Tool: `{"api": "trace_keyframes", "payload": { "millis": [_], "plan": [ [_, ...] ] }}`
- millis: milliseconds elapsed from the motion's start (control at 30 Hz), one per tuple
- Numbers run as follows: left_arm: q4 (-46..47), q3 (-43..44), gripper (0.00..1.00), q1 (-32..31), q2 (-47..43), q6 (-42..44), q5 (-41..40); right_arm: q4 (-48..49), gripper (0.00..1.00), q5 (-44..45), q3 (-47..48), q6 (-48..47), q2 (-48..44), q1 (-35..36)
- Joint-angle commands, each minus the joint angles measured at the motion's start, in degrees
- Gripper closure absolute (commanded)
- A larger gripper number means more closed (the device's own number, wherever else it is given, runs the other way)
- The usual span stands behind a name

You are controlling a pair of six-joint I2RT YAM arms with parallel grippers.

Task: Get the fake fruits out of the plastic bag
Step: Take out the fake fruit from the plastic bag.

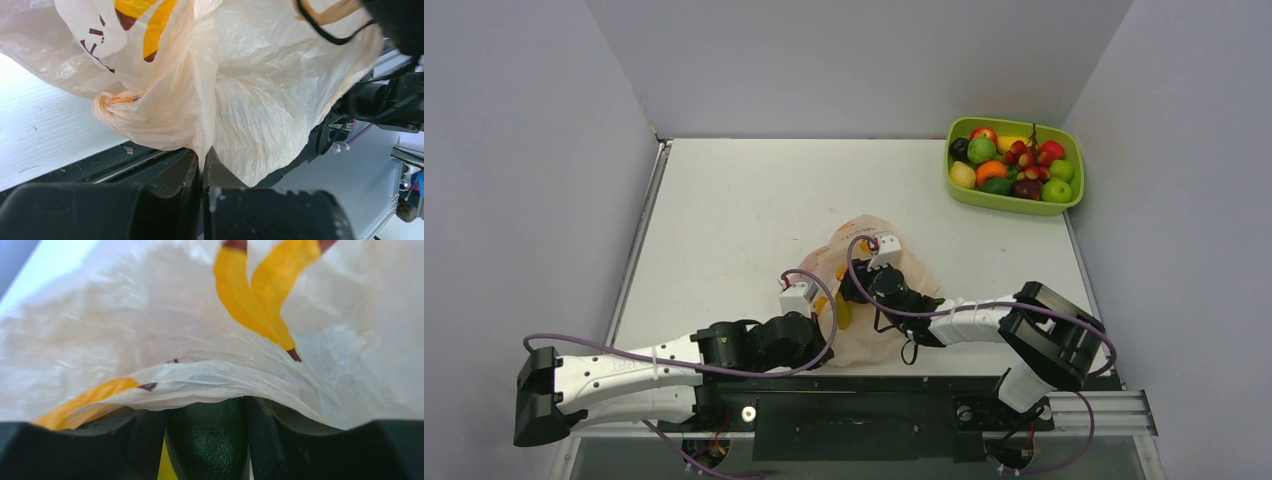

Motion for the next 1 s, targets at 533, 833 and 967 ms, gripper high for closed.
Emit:
{"api": "trace_keyframes", "payload": {
  "millis": [533,833,967],
  "plan": [
    [4.0,-0.1,1.00,0.3,-0.8,-0.4,-2.3,-17.6,1.00,-9.0,-4.0,5.9,-27.5,6.7],
    [2.9,-2.9,1.00,0.6,-4.4,-1.5,-3.6,-38.3,1.00,-1.7,-0.8,2.4,-47.4,7.0],
    [3.4,-4.0,1.00,0.9,-5.3,-1.8,-3.2,-45.6,1.00,2.1,3.1,-0.1,-53.2,6.2]
  ]
}}
